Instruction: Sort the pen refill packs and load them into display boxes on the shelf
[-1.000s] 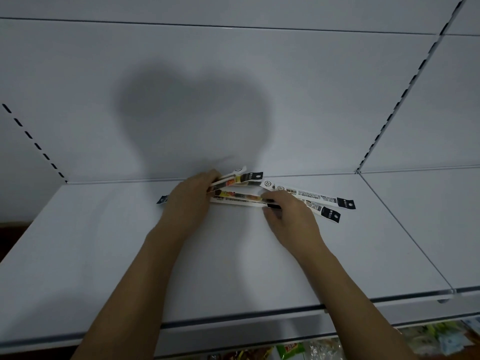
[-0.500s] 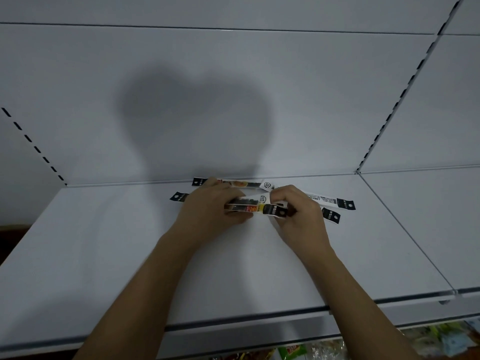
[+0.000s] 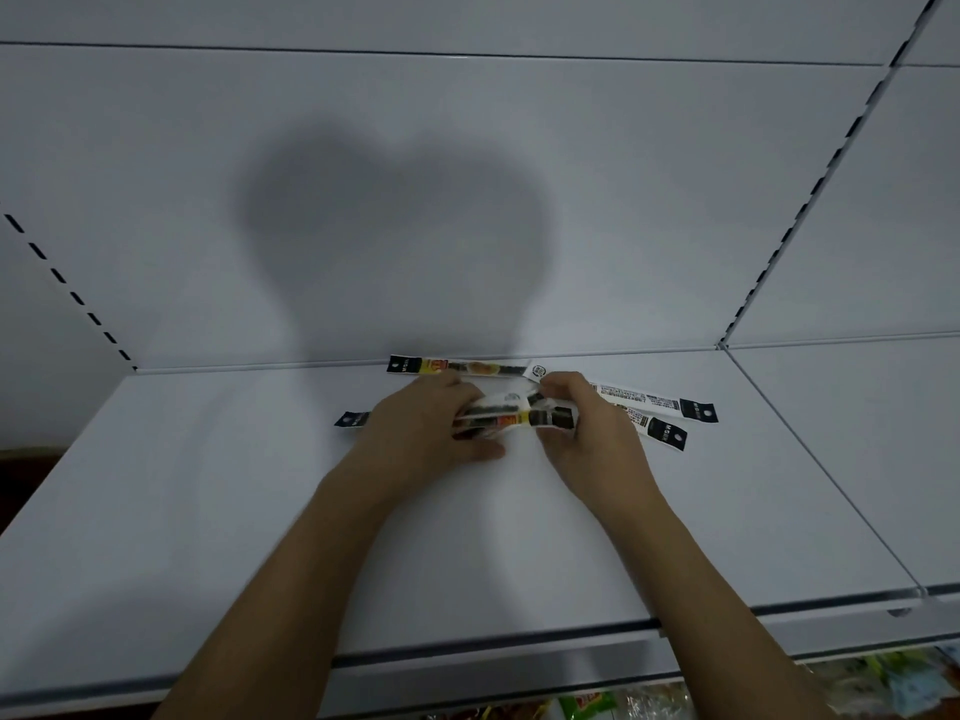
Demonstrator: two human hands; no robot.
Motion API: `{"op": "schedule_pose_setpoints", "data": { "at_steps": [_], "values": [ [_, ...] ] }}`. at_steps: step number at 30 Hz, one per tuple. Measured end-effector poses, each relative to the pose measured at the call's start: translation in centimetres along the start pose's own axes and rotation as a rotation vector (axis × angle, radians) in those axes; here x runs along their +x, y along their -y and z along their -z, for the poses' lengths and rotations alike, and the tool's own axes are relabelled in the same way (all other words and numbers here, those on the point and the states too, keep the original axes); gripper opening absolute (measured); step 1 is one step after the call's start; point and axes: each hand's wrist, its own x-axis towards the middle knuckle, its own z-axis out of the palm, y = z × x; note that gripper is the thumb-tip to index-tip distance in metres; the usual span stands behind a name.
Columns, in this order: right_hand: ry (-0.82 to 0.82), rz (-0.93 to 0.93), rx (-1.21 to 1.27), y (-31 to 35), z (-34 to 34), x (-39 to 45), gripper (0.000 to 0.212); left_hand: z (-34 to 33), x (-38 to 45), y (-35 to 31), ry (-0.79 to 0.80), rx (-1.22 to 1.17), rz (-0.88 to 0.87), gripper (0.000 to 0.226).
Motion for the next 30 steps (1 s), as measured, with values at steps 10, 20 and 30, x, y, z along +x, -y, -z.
{"op": "schedule_pose_setpoints", "data": {
  "at_steps": [10, 20, 30],
  "values": [
    [0.076, -0.040, -0.048, 0.5, 0.3, 0.0, 0.024, 1.9, 0.0, 0.1, -0.407, 0.020, 0.147, 0.016],
    [-0.018, -0.018, 0.392, 0.5, 0.7, -0.3, 0.028, -0.8, 0.6, -0.6, -0.277, 0.222, -0.153, 0.064],
    [-0.345, 0.160, 0.680, 6.1, 5.0, 0.5, 0.030, 2.0, 1.5, -5.8, -0.437, -0.591, 0.021, 0.013]
  ]
}}
